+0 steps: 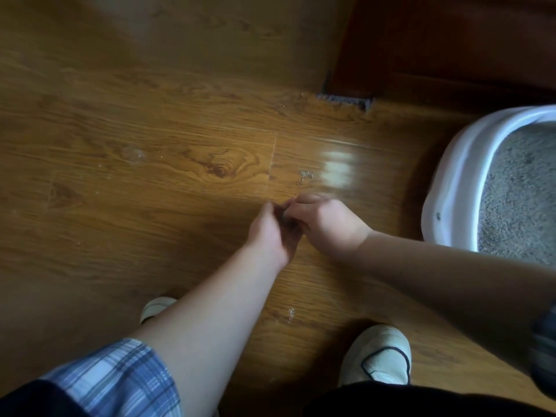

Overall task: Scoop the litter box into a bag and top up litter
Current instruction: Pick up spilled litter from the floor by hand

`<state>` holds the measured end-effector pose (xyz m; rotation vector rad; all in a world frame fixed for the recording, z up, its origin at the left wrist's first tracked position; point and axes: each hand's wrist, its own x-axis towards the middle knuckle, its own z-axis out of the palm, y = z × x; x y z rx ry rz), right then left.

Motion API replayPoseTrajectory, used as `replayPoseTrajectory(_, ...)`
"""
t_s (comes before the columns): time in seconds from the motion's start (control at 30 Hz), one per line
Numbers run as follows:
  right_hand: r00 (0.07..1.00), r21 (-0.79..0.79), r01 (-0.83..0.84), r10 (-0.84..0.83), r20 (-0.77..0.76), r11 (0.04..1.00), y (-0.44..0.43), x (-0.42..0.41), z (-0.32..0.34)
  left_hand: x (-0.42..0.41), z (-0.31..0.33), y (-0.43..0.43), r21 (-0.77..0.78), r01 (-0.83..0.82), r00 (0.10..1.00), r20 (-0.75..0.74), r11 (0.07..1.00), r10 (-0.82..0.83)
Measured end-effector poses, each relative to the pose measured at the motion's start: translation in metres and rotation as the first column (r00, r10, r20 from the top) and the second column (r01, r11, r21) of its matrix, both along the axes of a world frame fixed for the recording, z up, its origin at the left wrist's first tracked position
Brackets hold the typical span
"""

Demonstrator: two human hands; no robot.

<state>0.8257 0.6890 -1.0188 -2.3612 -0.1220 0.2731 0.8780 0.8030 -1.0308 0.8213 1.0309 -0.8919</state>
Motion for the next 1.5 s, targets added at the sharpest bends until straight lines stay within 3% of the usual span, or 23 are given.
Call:
replayPoseTrajectory(0.23, 0.986, -0.019, -0.145, 0.147, 0.075, 0.989, -0.004, -0.004, 0.001, 0.006, 0.002, 0.000, -0.007, 0.005, 1.000, 0.010, 1.000, -0.005)
replayPoseTrajectory(0.37, 0.990, 0.067, -0.015, 0.006, 0.139, 0.998, -0.017, -0.008, -0.004, 0.015, 0.006, 0.003, 0.063, 0.012, 0.997, 0.070, 0.998, -0.017)
replayPoseTrajectory(0.47, 0.983, -0.295, 0.174, -0.182, 0.001, 0.940, -0.038, -0.006, -0.012, 0.023, 0.003, 0.012, 0.113, -0.012, 0.995, 0.104, 0.994, 0.001)
replayPoseTrajectory(0.53, 0.958, -0.476, 0.131, -0.235, -0.165, 0.870, -0.050, -0.006, -0.022, 0.027, 0.002, 0.018, 0.111, -0.027, 0.994, 0.110, 0.993, 0.015)
replayPoseTrajectory(0.7, 0.965, -0.622, 0.001, -0.165, -0.206, 0.783, -0.047, 0.000, -0.043, 0.029, 0.005, 0.021, 0.099, -0.065, 0.993, 0.107, 0.993, 0.054)
replayPoseTrajectory(1.0, 0.978, -0.576, -0.123, 0.002, -0.207, 0.808, -0.044, 0.005, -0.059, 0.027, 0.002, 0.024, 0.096, -0.076, 0.993, 0.099, 0.992, 0.067)
replayPoseTrajectory(1.2, 0.975, -0.555, -0.021, -0.106, -0.196, 0.832, -0.065, 0.015, -0.058, 0.029, 0.003, 0.029, 0.095, -0.086, 0.992, 0.105, 0.992, 0.075)
replayPoseTrajectory(1.5, 0.983, -0.597, -0.180, 0.114, -0.147, 0.782, -0.062, 0.029, -0.064, 0.025, 0.002, 0.024, 0.090, -0.064, 0.990, 0.129, 0.994, 0.052)
